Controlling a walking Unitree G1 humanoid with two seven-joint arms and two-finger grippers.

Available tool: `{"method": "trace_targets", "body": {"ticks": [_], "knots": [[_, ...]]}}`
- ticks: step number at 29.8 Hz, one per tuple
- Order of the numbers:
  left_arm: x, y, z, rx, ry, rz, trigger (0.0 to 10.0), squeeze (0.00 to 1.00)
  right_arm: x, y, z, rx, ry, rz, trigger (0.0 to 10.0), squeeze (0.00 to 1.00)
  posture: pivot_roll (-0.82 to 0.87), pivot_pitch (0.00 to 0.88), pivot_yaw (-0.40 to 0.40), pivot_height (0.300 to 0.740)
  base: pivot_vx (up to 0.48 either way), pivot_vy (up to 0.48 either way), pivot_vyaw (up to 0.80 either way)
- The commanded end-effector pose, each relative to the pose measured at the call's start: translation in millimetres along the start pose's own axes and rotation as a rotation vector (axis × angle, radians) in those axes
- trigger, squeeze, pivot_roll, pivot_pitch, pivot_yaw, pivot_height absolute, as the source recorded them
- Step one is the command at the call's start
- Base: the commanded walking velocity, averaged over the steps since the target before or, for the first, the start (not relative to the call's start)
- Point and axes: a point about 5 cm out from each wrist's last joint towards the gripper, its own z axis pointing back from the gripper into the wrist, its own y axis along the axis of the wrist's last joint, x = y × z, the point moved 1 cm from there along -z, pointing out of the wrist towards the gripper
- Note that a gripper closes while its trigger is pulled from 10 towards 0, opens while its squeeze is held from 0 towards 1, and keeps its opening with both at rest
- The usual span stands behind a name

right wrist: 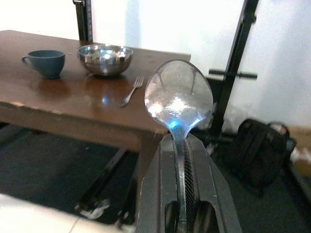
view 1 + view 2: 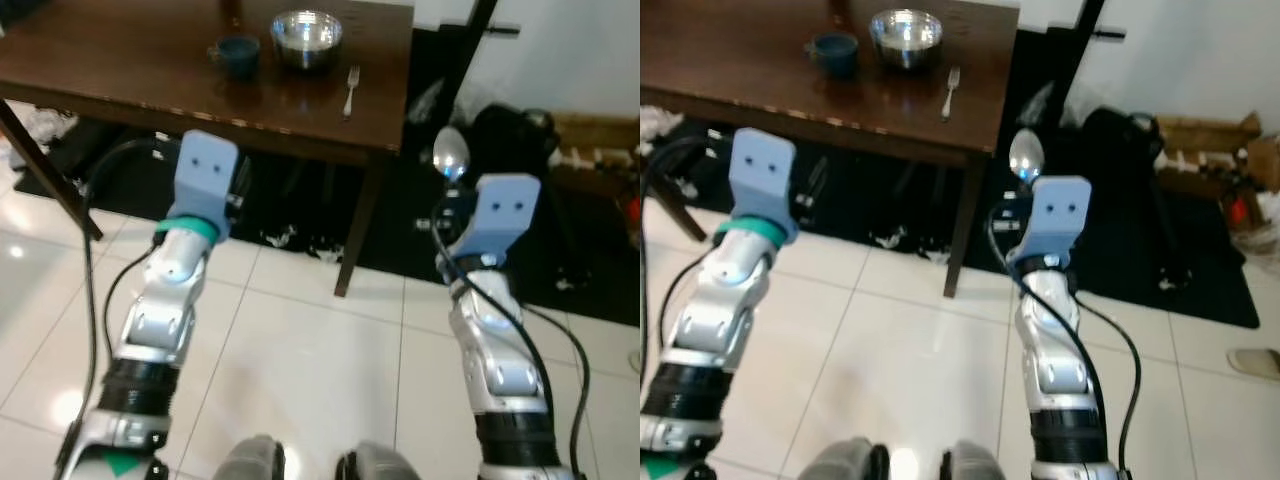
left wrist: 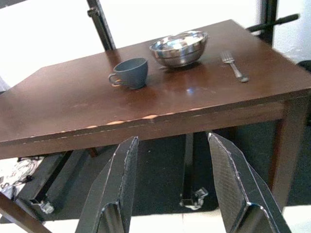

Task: Setting the table

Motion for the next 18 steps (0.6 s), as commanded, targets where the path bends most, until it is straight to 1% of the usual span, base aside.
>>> {"method": "trace_targets", "body": {"ticks": [1,4,5,8,10,16,18], "knots": [[4.0,-5.1,1.4,-0.012,-0.029,0.005,10.0,0.00,1.3,1.0,0.3,0.013,-0.003,0.025,10.0,0.00,0.03,0.000,0.062,0.740,0.472,0.000,0.00],[3.2,-6.7,1.6,-0.015,-0.040,-0.004,10.0,0.00,1.6,1.6,0.0,0.017,-0.005,0.041,10.0,0.00,0.02,0.000,0.065,0.740,0.472,0.000,0.00],[1.1,-9.4,2.5,-0.022,-0.061,-0.014,10.0,0.00,4.3,2.3,-2.0,0.018,-0.027,0.051,10.0,0.00,0.02,0.000,0.066,0.740,0.472,0.000,0.00],[-1.0,-11.6,3.6,-0.029,-0.083,-0.023,10.0,0.00,6.9,2.3,-5.0,0.014,-0.049,0.050,10.0,0.00,0.02,0.000,0.066,0.740,0.472,0.000,0.00],[-3.5,-13.2,5.3,-0.033,-0.113,-0.033,10.0,0.00,10.2,1.6,-10.0,0.001,-0.082,0.030,10.0,0.00,0.03,0.000,0.065,0.740,0.472,0.000,0.00],[-3.0,-11.3,6.6,-0.021,-0.141,-0.049,10.0,0.00,12.9,-0.7,-12.3,-0.018,-0.109,0.018,10.0,0.00,0.03,0.000,0.065,0.740,0.472,0.000,0.00],[1.4,-10.1,7.4,-0.014,-0.170,-0.047,10.0,0.00,15.6,-2.0,-12.4,-0.025,-0.125,0.023,10.0,0.00,0.03,0.000,0.068,0.740,0.472,0.000,0.00]]}}
